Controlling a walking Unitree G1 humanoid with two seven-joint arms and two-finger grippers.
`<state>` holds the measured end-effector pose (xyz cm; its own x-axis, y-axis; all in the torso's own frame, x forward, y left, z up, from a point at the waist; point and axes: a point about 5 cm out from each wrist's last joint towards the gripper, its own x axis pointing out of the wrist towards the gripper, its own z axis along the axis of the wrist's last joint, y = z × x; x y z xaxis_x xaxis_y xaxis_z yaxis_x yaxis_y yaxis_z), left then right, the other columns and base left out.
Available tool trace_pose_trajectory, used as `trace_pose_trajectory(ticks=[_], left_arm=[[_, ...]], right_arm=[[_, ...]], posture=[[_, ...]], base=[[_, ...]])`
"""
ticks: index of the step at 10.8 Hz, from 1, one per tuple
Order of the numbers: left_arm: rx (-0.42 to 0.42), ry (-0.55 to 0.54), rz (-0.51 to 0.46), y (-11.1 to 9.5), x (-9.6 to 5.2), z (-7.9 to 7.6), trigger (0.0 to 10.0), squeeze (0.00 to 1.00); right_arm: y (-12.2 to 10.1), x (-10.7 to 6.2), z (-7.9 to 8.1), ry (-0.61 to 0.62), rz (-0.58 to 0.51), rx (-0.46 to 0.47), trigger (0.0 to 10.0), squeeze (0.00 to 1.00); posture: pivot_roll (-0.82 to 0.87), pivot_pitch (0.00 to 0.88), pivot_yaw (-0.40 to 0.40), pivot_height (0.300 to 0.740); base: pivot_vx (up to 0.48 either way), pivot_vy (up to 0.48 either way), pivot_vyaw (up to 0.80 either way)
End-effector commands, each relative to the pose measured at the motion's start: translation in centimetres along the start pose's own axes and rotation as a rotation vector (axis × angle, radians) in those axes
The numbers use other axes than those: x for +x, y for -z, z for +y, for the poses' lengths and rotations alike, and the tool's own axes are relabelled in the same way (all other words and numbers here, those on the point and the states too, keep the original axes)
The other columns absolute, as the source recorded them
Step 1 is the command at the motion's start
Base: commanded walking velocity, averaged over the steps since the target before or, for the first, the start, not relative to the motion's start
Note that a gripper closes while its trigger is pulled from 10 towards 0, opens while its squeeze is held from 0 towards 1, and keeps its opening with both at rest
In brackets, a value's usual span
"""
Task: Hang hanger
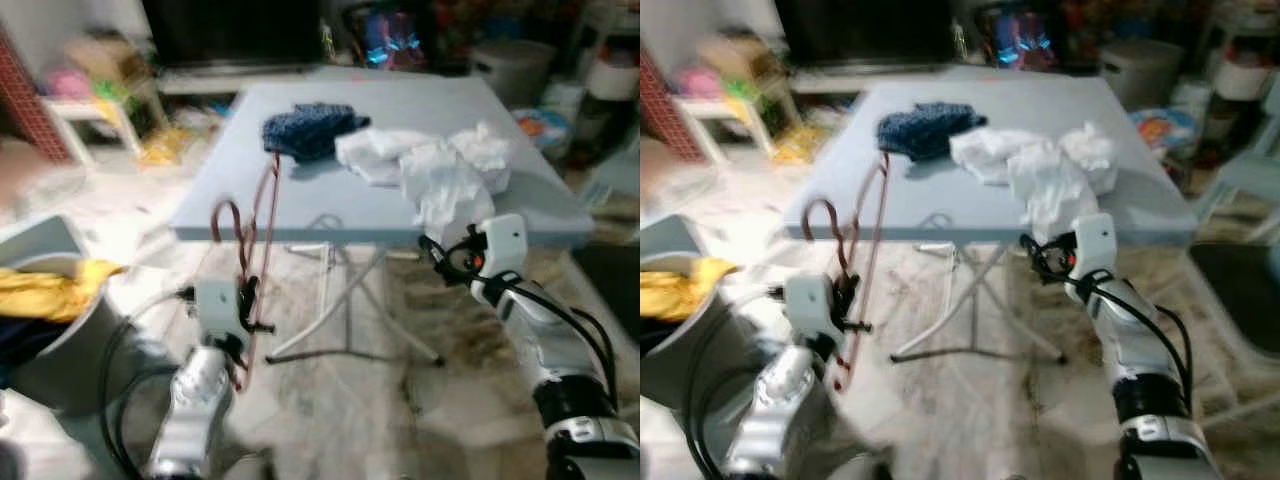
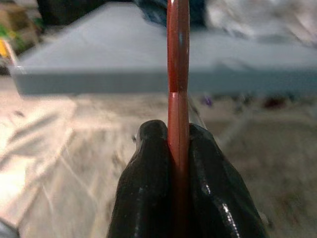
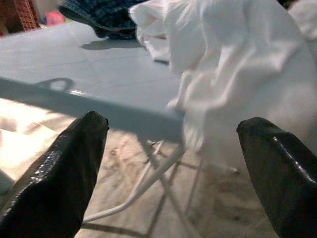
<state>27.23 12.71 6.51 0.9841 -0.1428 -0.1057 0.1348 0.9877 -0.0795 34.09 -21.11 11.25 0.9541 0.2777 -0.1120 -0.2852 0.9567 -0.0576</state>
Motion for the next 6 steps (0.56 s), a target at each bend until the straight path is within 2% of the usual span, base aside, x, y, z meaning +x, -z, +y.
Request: trace_pose_trajectory(ticks=[1, 2, 3, 4, 6], left_arm=[[0.020, 0.018, -0.032, -1.0, 0.6, 0.1, 10.0, 0.00], [0.020, 0.019, -0.032, -1.0, 0.7, 0.1, 10.0, 0.00], [0.022, 0.021, -0.029, -0.8, 0.7, 0.2, 10.0, 0.00], [0.035, 0.010, -0.002, -0.3, 0.8, 0.4, 10.0, 0.00], [0.049, -0.016, 0.095, 2.5, 0.6, 1.6, 10.0, 0.00]], right_arm=[[0.0, 0.0, -0.1, 0.030, -0.005, 0.011, 10.0, 1.00], [0.4, 0.0, 0.0, 0.040, 0.008, 0.010, 10.0, 1.00], [0.9, 0.0, 0.3, 0.043, 0.016, 0.019, 10.0, 1.00], [1.9, -0.1, 0.6, 0.052, 0.041, 0.020, 10.0, 0.00], [5.1, -0.5, 1.9, 0.119, 0.124, 0.075, 10.0, 0.00]], posture=[[-0.11, 0.000, 0.048, 0.740], [-0.11, 0.000, 0.049, 0.740], [-0.12, 0.000, 0.052, 0.740], [-0.11, 0.000, 0.055, 0.740], [-0.12, 0.000, 0.059, 0.740]], base=[[-0.296, 0.000, 0.00], [-0.251, 0.000, 0.00], [0.000, 0.000, 0.00], [0.000, 0.000, 0.00], [0.000, 0.000, 0.00]])
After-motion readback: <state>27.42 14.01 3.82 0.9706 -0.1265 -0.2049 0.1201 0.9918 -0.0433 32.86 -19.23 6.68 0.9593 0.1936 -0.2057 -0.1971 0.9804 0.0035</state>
